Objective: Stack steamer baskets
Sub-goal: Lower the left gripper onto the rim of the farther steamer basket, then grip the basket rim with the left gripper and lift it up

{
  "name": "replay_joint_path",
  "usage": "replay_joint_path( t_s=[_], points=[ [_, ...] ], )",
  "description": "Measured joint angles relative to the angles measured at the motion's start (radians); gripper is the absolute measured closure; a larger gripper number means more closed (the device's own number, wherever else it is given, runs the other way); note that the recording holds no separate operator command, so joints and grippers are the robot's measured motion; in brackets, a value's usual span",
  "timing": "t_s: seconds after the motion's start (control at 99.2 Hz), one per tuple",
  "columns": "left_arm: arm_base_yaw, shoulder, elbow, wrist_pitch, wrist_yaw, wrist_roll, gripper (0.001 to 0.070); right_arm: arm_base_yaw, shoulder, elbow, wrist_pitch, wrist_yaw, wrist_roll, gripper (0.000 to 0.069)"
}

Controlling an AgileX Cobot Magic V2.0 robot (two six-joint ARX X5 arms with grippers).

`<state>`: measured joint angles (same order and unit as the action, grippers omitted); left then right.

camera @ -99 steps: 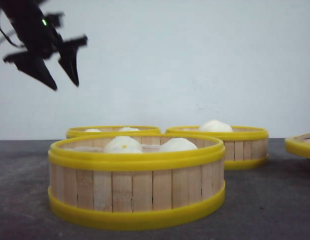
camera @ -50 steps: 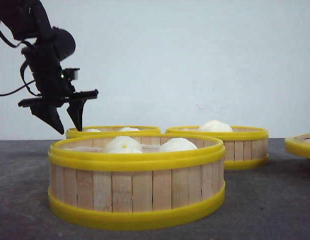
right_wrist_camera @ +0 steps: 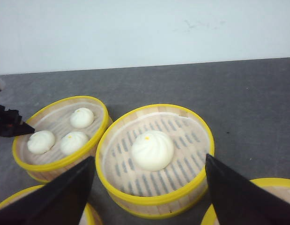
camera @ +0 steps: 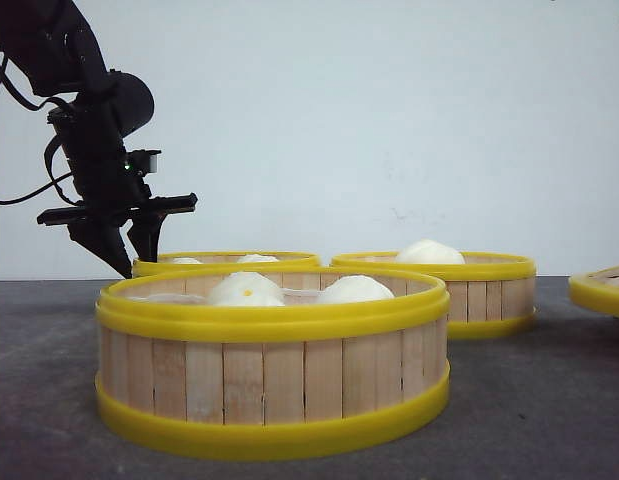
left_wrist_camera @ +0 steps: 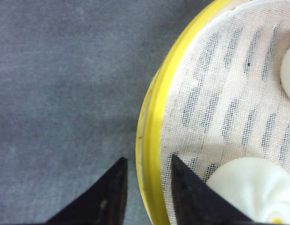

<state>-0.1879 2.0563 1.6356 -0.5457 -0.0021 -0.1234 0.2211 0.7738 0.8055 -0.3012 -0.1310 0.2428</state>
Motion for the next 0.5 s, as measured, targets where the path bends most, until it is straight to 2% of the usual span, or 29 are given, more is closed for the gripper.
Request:
replay_joint_path(
  t_s=[0.121, 0.504],
  points=[
    [-0.001, 0.005, 0.003, 0.0, -0.003, -0.008, 0.0665, 0.002, 0.0, 0.0, 0.002, 0.0, 0.0, 0.0225],
    [0.005, 0.017, 0.078, -0.031, 0.001, -0.008, 0.0682, 0.002, 0.0, 0.0, 0.002, 0.0, 0.0, 0.0225]
  ],
)
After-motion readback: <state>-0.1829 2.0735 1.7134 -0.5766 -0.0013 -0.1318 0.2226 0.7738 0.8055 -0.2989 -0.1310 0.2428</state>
